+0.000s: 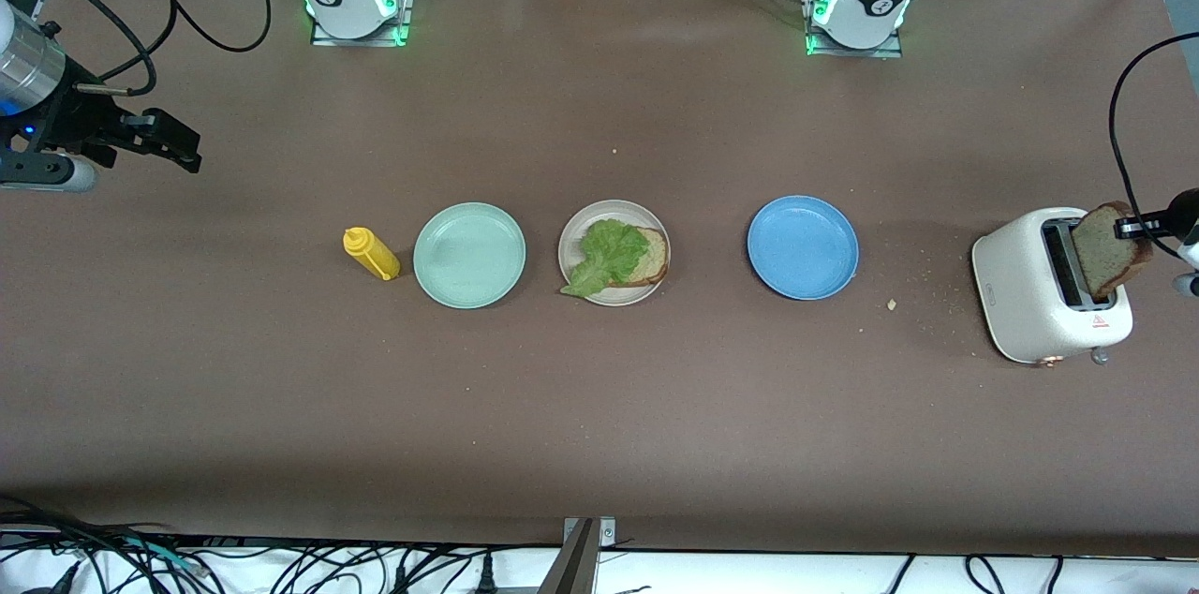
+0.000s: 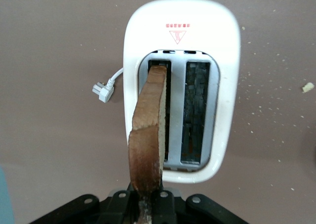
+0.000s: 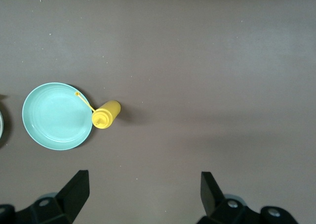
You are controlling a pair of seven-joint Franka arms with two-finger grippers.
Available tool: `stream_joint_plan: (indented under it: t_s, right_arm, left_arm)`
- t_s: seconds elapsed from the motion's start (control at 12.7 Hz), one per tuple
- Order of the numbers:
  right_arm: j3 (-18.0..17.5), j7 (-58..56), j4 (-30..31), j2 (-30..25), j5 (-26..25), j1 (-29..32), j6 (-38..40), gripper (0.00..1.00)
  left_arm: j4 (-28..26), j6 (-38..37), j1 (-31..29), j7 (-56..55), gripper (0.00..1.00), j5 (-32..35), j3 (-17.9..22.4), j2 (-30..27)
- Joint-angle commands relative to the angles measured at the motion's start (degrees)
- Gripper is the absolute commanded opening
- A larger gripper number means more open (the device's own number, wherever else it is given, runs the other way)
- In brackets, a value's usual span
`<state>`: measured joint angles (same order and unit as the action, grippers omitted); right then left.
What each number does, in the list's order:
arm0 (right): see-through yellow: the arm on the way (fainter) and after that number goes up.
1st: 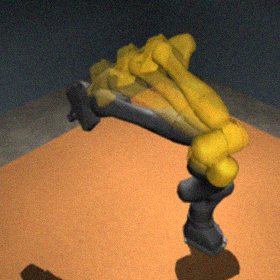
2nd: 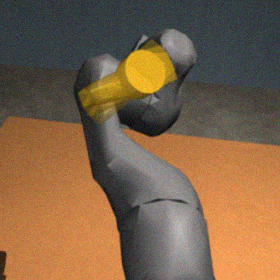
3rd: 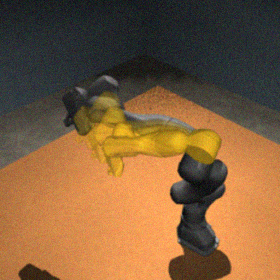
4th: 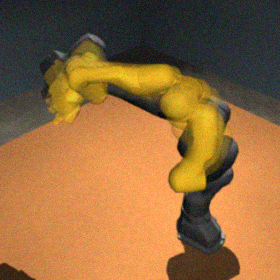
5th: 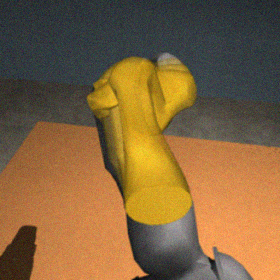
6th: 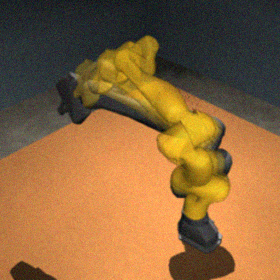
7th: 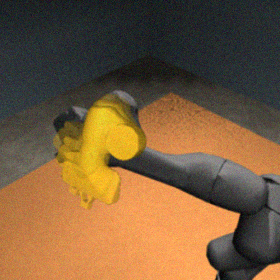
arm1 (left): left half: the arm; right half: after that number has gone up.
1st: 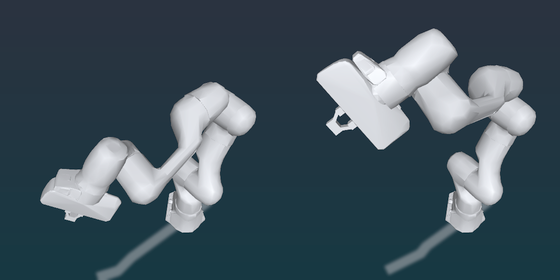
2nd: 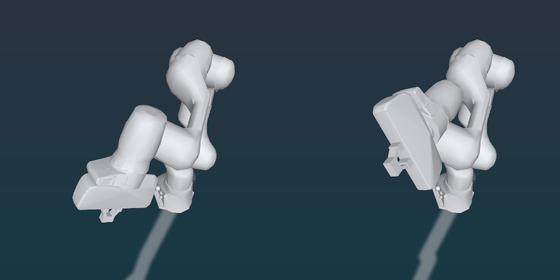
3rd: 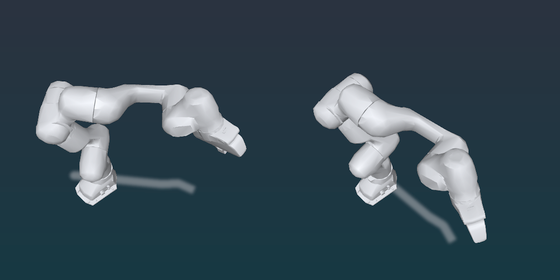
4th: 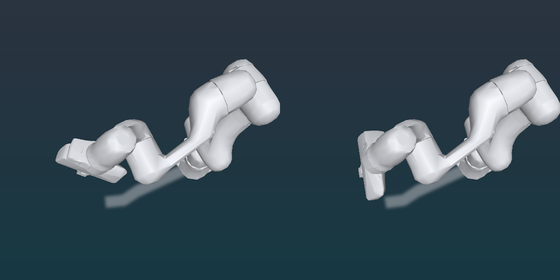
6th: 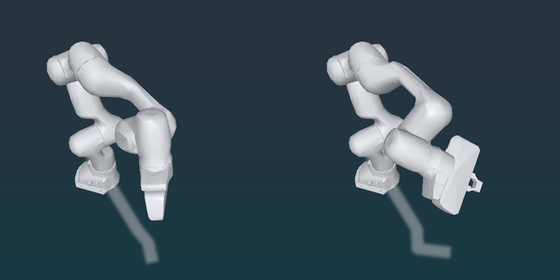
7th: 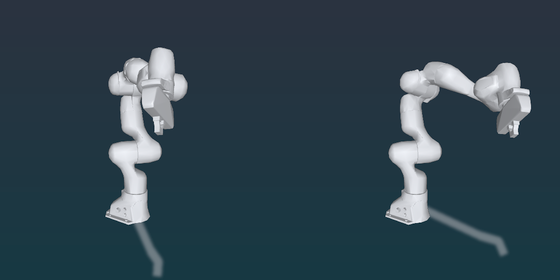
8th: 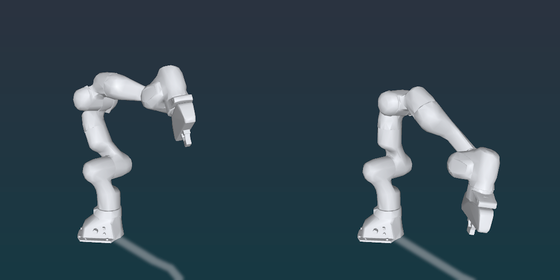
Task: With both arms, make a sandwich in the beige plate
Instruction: 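Grasp the toaster bread slice with the left gripper and lift it out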
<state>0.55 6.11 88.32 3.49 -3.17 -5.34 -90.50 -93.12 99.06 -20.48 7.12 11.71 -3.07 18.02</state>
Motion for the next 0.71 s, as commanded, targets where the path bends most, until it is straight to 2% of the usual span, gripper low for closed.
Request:
stream_joint_plan:
  t_s: [0.0, 0.16, 0.32, 0.47, 0.63]
  right_arm:
    - [0.07, -1.19, -1.57, 0.12, 0.53, 0.68, 2.51, 1.00]
    - [2.07, -1.28, -1.74, -0.06, 5.52, 0.68, 4.01, 1.00]
    - [2.09, -1.19, -1.83, -0.15, 6.60, 0.42, 4.10, 1.00]
    - [1.92, -1.01, -1.92, 0.12, 6.08, 0.24, 4.01, 1.00]
    - [1.91, -1.28, -1.83, 0.20, 5.72, 0.24, 4.36, 1.00]
  left_arm:
    - [4.59, -7.45, 2.10, -1.23, 0.00, 1.83, -1.93, -2.02]
    - [6.11, -9.49, 2.19, -0.71, 0.00, 1.04, -6.13, -1.93]
    - [6.11, -10.28, 2.19, -1.05, 0.00, -0.97, -11.06, -1.93]
    - [5.85, -11.34, 2.37, -2.89, 0.00, -9.55, -14.32, -1.23]
    - [5.76, -11.34, 5.95, -5.52, 0.00, -15.73, -15.91, 0.87]
